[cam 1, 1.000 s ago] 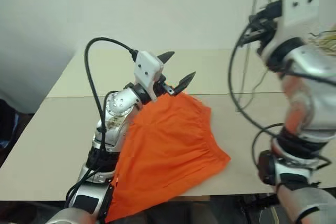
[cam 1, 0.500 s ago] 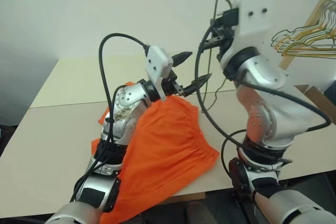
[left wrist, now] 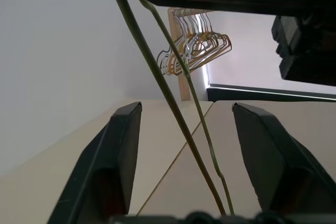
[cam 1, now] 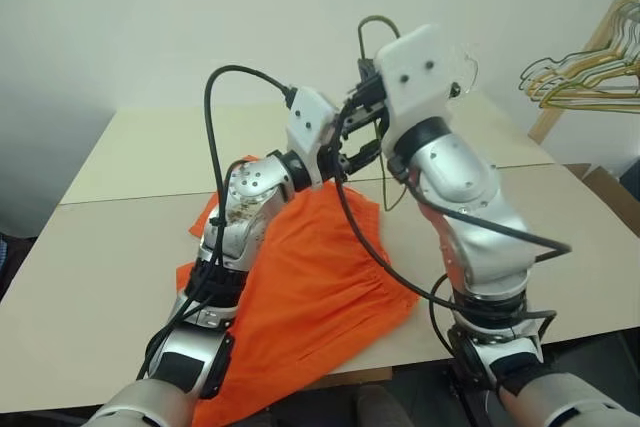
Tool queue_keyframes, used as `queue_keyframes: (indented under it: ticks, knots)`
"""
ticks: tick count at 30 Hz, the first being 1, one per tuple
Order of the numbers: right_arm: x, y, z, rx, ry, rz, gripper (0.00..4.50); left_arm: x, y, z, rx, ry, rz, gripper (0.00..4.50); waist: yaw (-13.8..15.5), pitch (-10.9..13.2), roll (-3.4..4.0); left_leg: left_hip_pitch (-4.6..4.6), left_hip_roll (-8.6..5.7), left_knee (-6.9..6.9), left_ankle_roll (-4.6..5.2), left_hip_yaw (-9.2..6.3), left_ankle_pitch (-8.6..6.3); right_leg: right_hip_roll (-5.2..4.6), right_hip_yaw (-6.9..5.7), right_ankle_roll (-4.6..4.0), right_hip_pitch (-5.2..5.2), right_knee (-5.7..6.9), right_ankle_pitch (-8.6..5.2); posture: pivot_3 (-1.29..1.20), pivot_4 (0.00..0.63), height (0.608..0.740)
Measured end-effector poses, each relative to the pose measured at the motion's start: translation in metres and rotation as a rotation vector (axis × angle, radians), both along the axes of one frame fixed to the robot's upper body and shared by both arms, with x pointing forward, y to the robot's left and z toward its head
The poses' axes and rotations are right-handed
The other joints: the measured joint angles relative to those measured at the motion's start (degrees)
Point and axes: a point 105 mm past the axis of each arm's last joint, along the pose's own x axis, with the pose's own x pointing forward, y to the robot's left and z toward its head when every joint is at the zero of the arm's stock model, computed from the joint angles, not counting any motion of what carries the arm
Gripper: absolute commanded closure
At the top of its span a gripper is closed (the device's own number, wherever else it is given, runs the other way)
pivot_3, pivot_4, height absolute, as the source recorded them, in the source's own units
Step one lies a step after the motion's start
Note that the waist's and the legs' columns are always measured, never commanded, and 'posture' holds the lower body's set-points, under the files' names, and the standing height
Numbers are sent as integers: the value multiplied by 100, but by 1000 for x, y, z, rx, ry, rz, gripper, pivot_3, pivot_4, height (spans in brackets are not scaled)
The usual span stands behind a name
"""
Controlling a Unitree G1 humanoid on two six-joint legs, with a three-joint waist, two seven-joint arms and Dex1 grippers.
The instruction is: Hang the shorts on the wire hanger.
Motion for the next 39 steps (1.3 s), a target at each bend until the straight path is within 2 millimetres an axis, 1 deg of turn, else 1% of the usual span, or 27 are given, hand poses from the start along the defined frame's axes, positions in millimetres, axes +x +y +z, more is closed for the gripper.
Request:
queue_keyframes:
  ticks: [6, 7, 9, 16, 19, 22, 24, 27, 30, 33, 35, 36, 39]
  knots:
    - [-3, 8, -1, -4, -7, 27, 4500, 7, -1, -7, -22, 53, 29, 4370, 19, 0, 0, 0, 1, 0, 0, 0, 0, 0, 0, 0, 1, -1, 0, -150, 0, 740]
    - [-4, 8, 0, 1, -12, 27, 4500, 10, 2, -7, -35, 63, 47, 4462, 18, 0, 0, 0, 1, 0, 0, -1, 0, 0, 0, 0, 0, 0, 0, -152, 0, 740]
    - [-5, 10, 0, 3, -14, 39, 4500, 13, 6, -6, -43, 64, 60, 4462, 15, 0, 0, 0, 2, 0, 0, -1, 0, 1, -1, 0, 0, -1, 0, -154, 0, 740]
    - [-5, 8, -4, -18, -22, 33, 4500, 14, 3, -9, -42, 76, 60, 4462, 55, -1, -1, -1, -3, -1, 2, -2, -1, -4, -1, 0, 0, -2, 0, -154, 0, 740]
    - [-6, 7, -3, -47, -37, 39, 3742, 15, 4, -9, -37, 63, 72, 4500, 55, -1, -1, -1, -3, 0, 2, -2, -1, -3, -1, 0, 1, -2, 0, -152, 0, 740]
    - [-8, 13, -4, -71, -44, 77, 2704, 15, 5, -6, -44, 41, 78, 4500, 58, -1, -1, 0, -2, -1, 2, -1, -1, -3, -1, 0, 1, -3, 0, -152, 0, 740]
    - [-10, 17, -3, -21, -18, 133, 1979, 16, 8, -5, -53, 33, 82, 4500, 57, -1, -1, 0, -1, 0, 1, -1, -1, -2, -1, 0, 1, -3, 0, -147, 0, 740]
    - [-12, 12, 1, 95, 66, 249, 917, 19, 16, -6, -45, 25, 95, 4500, 67, -1, -1, 3, -1, 1, 2, -2, -1, -2, -2, 0, 6, -2, 0, -141, 0, 740]
    - [-20, 3, 0, 151, 160, 400, 917, 24, 34, -3, -65, 22, 121, 4500, 112, -1, -1, 1, 0, 0, 6, -3, -3, -3, -6, 0, 6, -4, 0, -134, 0, 740]
    - [-26, -12, 2, 199, 232, 502, 917, 28, 58, 3, -71, 12, 147, 4500, 135, -1, -1, 0, -1, -1, 6, -3, -4, -4, -7, 0, 5, -6, 0, -124, 0, 740]
    - [-26, -24, 7, 223, 257, 519, 917, 28, 71, 8, -96, 8, 147, 4500, 149, -1, -1, 1, -1, 0, 7, -3, -4, -4, -8, 0, 6, -6, 0, -116, 0, 740]
    - [-26, -27, 8, 231, 263, 522, 917, 28, 74, 10, -109, 6, 144, 4500, 155, -1, -1, 2, -1, -1, 7, -3, -4, -5, -8, 0, 7, -6, 0, -110, 0, 740]
    - [-24, -34, 4, 230, 325, 553, 917, 22, 83, 17, -174, 25, 76, 4500, 188, -1, -1, 0, -2, 0, 7, -2, -4, -5, -7, 0, 7, -7, 0, -99, 0, 740]
